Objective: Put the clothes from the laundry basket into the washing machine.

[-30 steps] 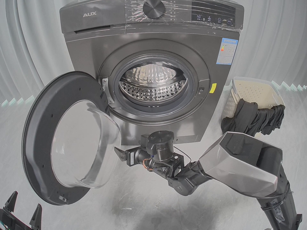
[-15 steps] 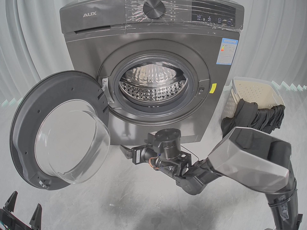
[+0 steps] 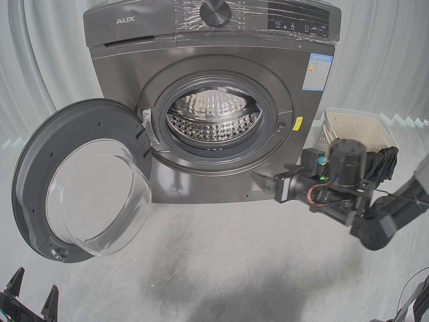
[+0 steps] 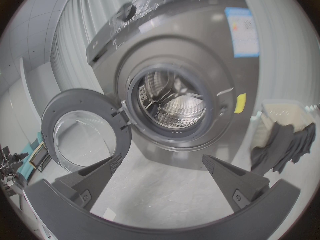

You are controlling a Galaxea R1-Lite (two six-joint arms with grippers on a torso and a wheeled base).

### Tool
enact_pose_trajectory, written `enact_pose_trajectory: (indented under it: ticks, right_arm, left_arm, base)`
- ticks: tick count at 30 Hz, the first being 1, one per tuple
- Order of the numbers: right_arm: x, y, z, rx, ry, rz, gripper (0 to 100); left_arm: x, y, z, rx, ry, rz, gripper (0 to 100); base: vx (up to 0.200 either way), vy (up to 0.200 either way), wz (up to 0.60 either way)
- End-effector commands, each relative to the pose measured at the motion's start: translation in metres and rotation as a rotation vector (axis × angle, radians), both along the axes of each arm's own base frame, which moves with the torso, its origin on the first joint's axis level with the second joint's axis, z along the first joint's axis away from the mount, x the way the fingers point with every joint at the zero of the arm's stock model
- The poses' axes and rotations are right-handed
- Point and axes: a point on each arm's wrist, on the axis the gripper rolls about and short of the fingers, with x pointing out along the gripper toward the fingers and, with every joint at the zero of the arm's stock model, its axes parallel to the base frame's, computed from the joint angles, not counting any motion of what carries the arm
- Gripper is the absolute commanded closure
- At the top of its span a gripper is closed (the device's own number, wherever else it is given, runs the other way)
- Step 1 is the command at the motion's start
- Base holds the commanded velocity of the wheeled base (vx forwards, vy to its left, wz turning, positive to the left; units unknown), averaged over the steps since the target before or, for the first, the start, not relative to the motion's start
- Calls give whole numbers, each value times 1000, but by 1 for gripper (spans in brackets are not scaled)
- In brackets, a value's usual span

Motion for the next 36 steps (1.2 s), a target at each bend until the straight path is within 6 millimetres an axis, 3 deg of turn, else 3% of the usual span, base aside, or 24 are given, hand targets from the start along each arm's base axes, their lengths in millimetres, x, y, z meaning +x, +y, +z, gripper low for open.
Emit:
enact_pose_trajectory:
  ticks: [1, 7, 12, 22, 24, 30, 36]
  right_arm:
    - [-71, -75, 51, -2, -155, -73, 0]
    - [-123, -102, 58, -35, -189, -69, 0]
    - [-143, -114, 59, -31, -188, -74, 0]
    - [-176, -145, 34, -121, -209, -184, 0]
    - [-196, -155, 24, -118, -238, -215, 0]
    - [-229, -171, 13, -105, -305, -287, 0]
    - [-268, -183, -19, -121, -303, -359, 0]
  left_arm:
    - [0, 0, -5, 0, -2, -1, 0]
    - [0, 0, -5, 0, -1, 1, 0]
    - [0, 0, -5, 0, -2, 1, 0]
    - [0, 0, -5, 0, -2, -1, 0]
    - [0, 0, -5, 0, -1, 1, 0]
    - [0, 0, -5, 0, -2, 1, 0]
    - [0, 0, -5, 0, -2, 1, 0]
  base:
    - [0, 0, 0]
    - [0, 0, 0]
    - [0, 0, 0]
    - [0, 0, 0]
    - [0, 0, 0]
    - [0, 0, 0]
    - [0, 0, 0]
